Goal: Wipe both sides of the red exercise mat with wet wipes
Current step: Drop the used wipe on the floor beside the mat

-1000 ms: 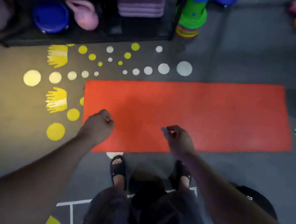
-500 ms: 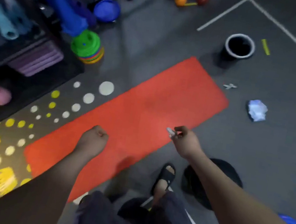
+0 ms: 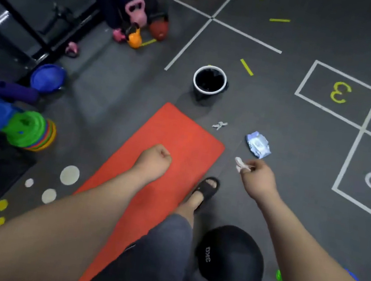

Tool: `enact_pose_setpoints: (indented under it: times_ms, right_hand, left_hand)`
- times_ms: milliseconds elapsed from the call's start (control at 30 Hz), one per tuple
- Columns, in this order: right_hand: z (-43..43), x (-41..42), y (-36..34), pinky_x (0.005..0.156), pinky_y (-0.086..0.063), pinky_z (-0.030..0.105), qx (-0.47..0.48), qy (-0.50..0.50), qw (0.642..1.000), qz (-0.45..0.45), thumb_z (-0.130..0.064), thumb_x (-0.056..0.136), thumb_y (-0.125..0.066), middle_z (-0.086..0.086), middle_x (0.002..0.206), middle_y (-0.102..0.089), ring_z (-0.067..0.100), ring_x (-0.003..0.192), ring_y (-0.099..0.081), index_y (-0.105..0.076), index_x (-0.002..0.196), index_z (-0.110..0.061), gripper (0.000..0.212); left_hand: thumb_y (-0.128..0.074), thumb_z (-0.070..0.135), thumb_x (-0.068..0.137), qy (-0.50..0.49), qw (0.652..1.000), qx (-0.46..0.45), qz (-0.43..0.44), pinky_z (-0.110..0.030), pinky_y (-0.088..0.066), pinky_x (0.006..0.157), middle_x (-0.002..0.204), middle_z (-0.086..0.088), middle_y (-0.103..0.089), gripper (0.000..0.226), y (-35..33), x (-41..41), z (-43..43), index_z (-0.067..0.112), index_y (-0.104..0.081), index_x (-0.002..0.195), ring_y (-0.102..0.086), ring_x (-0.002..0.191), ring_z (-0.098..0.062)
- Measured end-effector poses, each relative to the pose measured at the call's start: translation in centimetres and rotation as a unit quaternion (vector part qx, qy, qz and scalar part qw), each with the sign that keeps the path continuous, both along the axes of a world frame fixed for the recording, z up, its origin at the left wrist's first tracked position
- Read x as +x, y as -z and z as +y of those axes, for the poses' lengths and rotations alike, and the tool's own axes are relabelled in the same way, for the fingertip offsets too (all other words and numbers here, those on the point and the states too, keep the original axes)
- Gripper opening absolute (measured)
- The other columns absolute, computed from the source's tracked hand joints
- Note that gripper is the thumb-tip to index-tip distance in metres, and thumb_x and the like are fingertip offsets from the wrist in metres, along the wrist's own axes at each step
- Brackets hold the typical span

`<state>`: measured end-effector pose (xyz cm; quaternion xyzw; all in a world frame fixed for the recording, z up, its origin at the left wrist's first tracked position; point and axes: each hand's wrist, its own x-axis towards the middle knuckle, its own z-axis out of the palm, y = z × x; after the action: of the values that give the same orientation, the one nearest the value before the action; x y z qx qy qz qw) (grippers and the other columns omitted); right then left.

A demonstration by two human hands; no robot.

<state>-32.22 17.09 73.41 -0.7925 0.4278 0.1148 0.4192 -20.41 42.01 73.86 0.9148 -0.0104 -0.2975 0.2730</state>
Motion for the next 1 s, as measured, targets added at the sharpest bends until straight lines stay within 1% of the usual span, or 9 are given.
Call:
enact_pose_setpoints:
  times_ms: [100,233,333,400,567,700,833,933,1000]
  right_hand:
    - [-6.1,4.1,0.5,0.085,-0.049,0.03,0.006,0.04,0.999,-0.013,-0.021,0.095,-0.059,0.006,0.12,-0.065,0.027,0.104,-0.062,-0.06,0.126,-0.013,0.033]
    - [-13.6,9.7,0.0,0.057,-0.041,0.015,0.024,0.069,0.997,-0.001,-0.017,0.095,-0.061,-0.001,0.095,-0.064,0.013,0.071,-0.058,-0.063,0.117,-0.013,0.022]
    - [-17.9,13.7,0.2,0.06,-0.042,0.018,0.041,0.059,0.997,0.039,-0.021,0.094,-0.063,-0.005,0.081,-0.064,0.013,0.068,-0.056,-0.064,0.115,-0.012,0.023]
    - [-20.5,16.9,0.8,0.056,-0.041,0.016,0.058,0.065,0.995,0.051,-0.016,0.095,-0.059,-0.009,0.077,-0.06,0.01,0.066,-0.055,-0.061,0.114,-0.012,0.019]
    - [-25.5,24.4,3.3,0.049,-0.039,0.017,0.093,0.085,0.991,0.055,-0.015,0.095,-0.053,0.004,0.093,-0.065,0.013,0.063,-0.053,-0.058,0.115,-0.023,0.022]
    - [-29.4,29.0,7.4,0.045,-0.038,0.012,0.096,0.074,0.99,0.069,-0.018,0.095,-0.057,0.005,0.087,-0.065,0.012,0.062,-0.053,-0.061,0.115,-0.015,0.02]
    - [-32.5,34.1,13.5,0.042,-0.036,0.012,0.109,0.075,0.986,0.098,-0.026,0.094,-0.064,0.014,0.077,-0.065,0.018,0.058,-0.054,-0.065,0.105,-0.003,0.026]
    - [-33.6,38.0,20.6,0.054,-0.042,0.02,0.123,0.05,0.983,0.124,-0.036,0.093,-0.066,0.017,0.073,-0.066,0.023,0.062,-0.056,-0.066,0.095,0.001,0.037]
    - [-34.2,39.6,26.8,0.07,-0.048,0.027,0.121,0.015,0.979,0.161,-0.048,0.087,-0.068,0.008,0.075,-0.07,0.024,0.073,-0.064,-0.068,0.086,-0.014,0.034]
  left_hand:
    - [-0.055,0.013,0.095,0.029,0.999,-0.026,0.018,-0.032,-0.044,0.078,0.098,-0.016,-0.072,0.012,2.2,4.9,-8.3,0.018,-0.058,0.085,-0.066,0.096,-0.031]
    - [-0.055,0.013,0.094,0.059,0.997,-0.039,0.043,-0.03,-0.04,0.076,0.105,-0.017,-0.071,0.006,4.0,12.2,-17.9,0.016,-0.059,0.09,-0.065,0.102,-0.031]
    - [-0.057,0.016,0.093,0.07,0.996,-0.024,0.056,-0.026,-0.037,0.074,0.108,-0.013,-0.071,0.008,4.0,17.2,-22.4,0.015,-0.063,0.098,-0.065,0.103,-0.029]
    - [-0.057,0.017,0.092,0.081,0.995,-0.008,0.06,-0.03,-0.042,0.076,0.106,-0.013,-0.072,0.005,4.4,20.5,-24.7,0.017,-0.062,0.095,-0.065,0.102,-0.03]
    - [-0.059,0.018,0.091,0.094,0.994,0.026,0.055,-0.032,-0.044,0.077,0.102,-0.013,-0.072,0.009,6.9,27.3,-29.2,0.014,-0.065,0.098,-0.066,0.097,-0.03]
    - [-0.06,0.018,0.091,0.057,0.995,0.02,0.074,-0.033,-0.046,0.077,0.098,-0.011,-0.071,0.003,10.2,30.9,-32.1,0.019,-0.061,0.093,-0.066,0.094,-0.028]
    - [-0.062,0.018,0.09,0.013,0.993,0.028,0.11,-0.033,-0.047,0.081,0.105,-0.011,-0.071,0.014,16.2,32.5,-34.4,0.012,-0.064,0.103,-0.066,0.1,-0.029]
    - [-0.064,0.016,0.09,-0.033,0.99,0.03,0.136,-0.031,-0.045,0.08,0.101,-0.01,-0.071,0.018,23.1,33.5,-35.5,0.008,-0.064,0.107,-0.066,0.099,-0.028]
    - [-0.064,0.016,0.09,-0.037,0.987,0.039,0.154,-0.029,-0.042,0.075,0.092,-0.006,-0.067,0.017,28.7,33.8,-36.3,0.009,-0.064,0.106,-0.066,0.096,-0.029]
